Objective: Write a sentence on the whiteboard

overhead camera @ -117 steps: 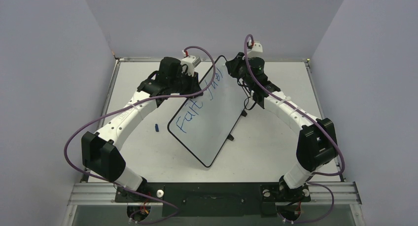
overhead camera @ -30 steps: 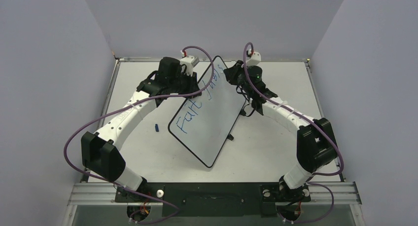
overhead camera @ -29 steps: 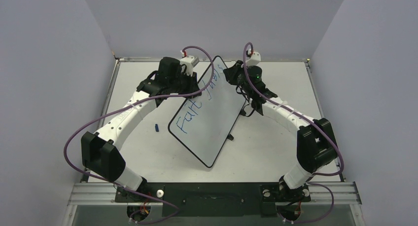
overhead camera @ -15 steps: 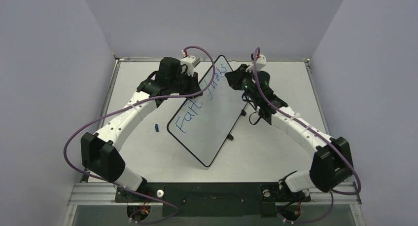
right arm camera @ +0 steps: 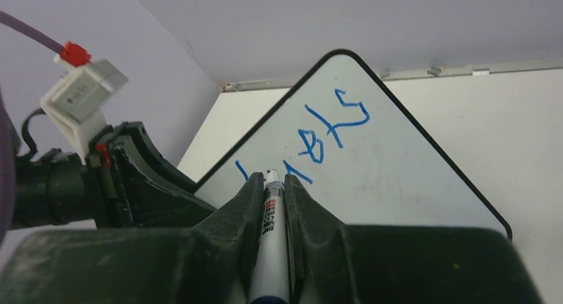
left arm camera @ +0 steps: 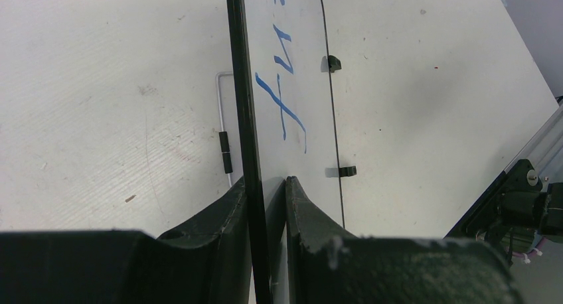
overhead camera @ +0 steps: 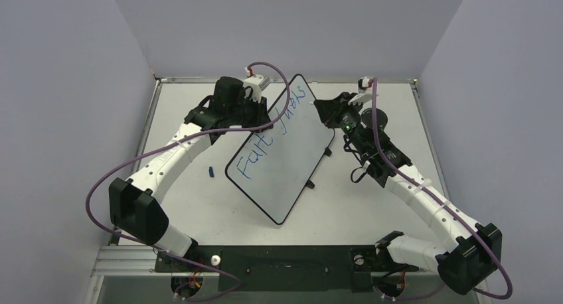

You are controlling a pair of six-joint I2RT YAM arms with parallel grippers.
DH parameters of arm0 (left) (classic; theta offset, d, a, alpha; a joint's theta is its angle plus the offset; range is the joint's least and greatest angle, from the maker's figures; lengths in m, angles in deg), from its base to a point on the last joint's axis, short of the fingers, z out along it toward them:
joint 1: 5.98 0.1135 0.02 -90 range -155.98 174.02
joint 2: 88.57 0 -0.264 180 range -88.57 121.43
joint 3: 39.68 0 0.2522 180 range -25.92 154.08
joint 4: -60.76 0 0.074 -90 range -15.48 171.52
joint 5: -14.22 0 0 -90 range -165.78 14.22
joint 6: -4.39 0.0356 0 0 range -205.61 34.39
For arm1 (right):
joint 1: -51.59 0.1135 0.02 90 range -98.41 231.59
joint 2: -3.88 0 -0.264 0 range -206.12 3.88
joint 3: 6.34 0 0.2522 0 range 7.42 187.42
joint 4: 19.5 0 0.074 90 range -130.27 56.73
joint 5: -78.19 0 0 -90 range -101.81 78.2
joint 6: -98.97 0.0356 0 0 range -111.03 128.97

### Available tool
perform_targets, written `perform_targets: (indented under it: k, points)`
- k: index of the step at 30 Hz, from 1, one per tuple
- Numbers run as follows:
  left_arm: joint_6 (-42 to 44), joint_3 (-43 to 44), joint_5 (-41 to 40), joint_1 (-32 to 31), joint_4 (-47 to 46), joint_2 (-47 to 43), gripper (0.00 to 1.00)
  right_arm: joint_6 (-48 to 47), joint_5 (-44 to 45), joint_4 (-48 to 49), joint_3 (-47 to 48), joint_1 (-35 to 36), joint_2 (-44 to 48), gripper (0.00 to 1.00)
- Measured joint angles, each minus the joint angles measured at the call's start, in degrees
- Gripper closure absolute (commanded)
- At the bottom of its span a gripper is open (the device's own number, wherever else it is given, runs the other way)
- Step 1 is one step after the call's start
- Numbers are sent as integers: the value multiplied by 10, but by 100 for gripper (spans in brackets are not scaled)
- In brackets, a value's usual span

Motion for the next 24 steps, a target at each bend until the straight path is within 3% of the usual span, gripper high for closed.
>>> perform_targets:
  k: [10, 24]
  points:
    - [0, 0, -2, 0, 0, 0, 100, -22, 2, -40, -77, 31, 40, 100]
    - [-2, 0, -16, -2, 2, 0, 100, -37, -10, -7, -196, 67, 97, 100]
